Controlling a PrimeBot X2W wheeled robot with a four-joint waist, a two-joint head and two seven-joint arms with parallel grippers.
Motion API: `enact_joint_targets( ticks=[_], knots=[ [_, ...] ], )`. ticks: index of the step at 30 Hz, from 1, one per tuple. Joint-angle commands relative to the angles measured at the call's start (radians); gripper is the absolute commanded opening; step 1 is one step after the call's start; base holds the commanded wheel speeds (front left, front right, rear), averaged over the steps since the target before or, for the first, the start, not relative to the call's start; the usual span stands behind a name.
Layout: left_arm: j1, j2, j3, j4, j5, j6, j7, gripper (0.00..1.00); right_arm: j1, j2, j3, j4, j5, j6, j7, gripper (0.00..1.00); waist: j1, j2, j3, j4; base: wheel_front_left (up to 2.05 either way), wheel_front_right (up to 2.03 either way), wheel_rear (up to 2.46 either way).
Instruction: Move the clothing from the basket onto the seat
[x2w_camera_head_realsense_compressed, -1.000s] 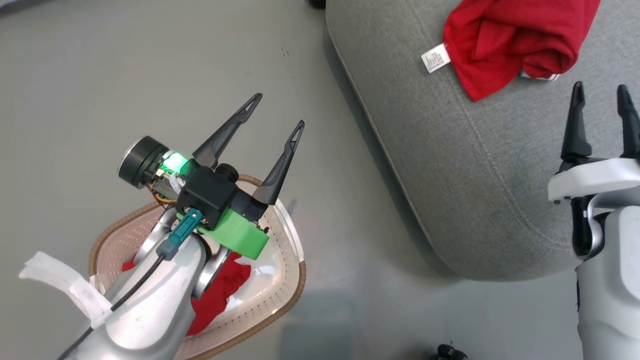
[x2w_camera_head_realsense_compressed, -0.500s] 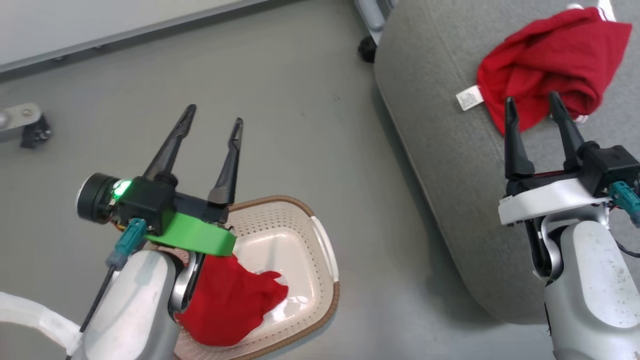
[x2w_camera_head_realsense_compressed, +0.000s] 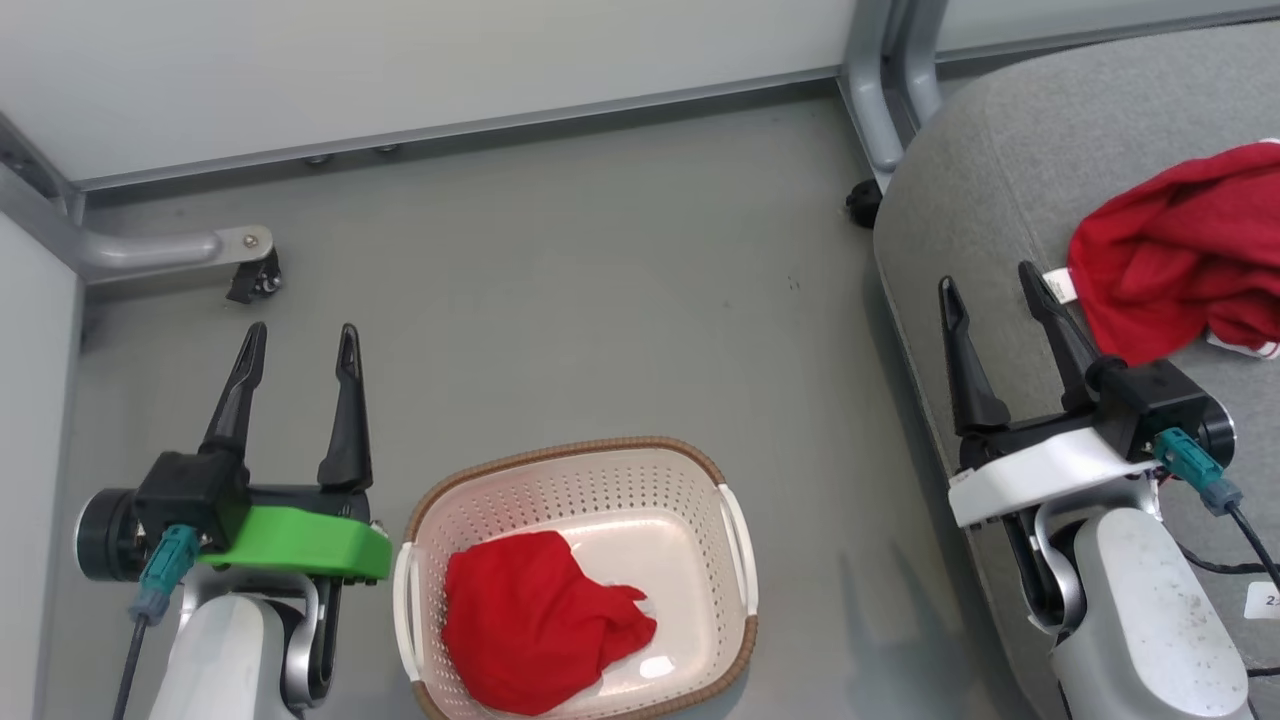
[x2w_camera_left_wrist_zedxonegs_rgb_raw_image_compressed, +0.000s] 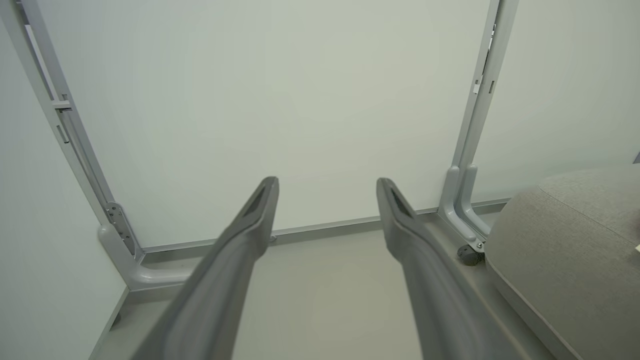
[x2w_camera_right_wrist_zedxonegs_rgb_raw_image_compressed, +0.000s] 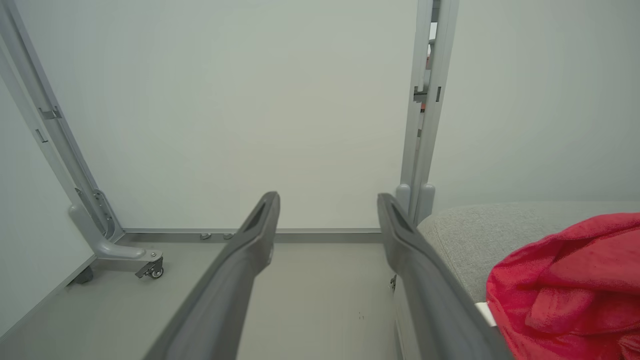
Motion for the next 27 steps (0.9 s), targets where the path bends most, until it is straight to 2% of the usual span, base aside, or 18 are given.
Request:
enact_joint_targets(
  ticks=[1,12,27],
  knots=[
    [0.028,-0.007,0.019,0.002,0.012,-0.007,-0.001,1.00,0.027,-0.004,0.005,-0.004,0.008,-0.001,0.000,1.00,0.0000,0.0091,-0.060,0.059,0.00,0.00,0.00],
    [0.129,-0.056,0.095,0.000,0.055,-0.032,-0.001,1.00,0.144,-0.004,0.028,-0.032,0.042,-0.001,0.000,1.00,0.0000,0.0091,-0.133,0.109,0.00,0.00,0.00],
    [0.179,-0.085,0.157,-0.018,0.088,-0.054,-0.001,1.00,0.248,-0.004,0.042,-0.077,0.053,-0.001,0.000,1.00,0.0000,0.0091,-0.159,0.121,0.00,0.00,0.00]
  ],
)
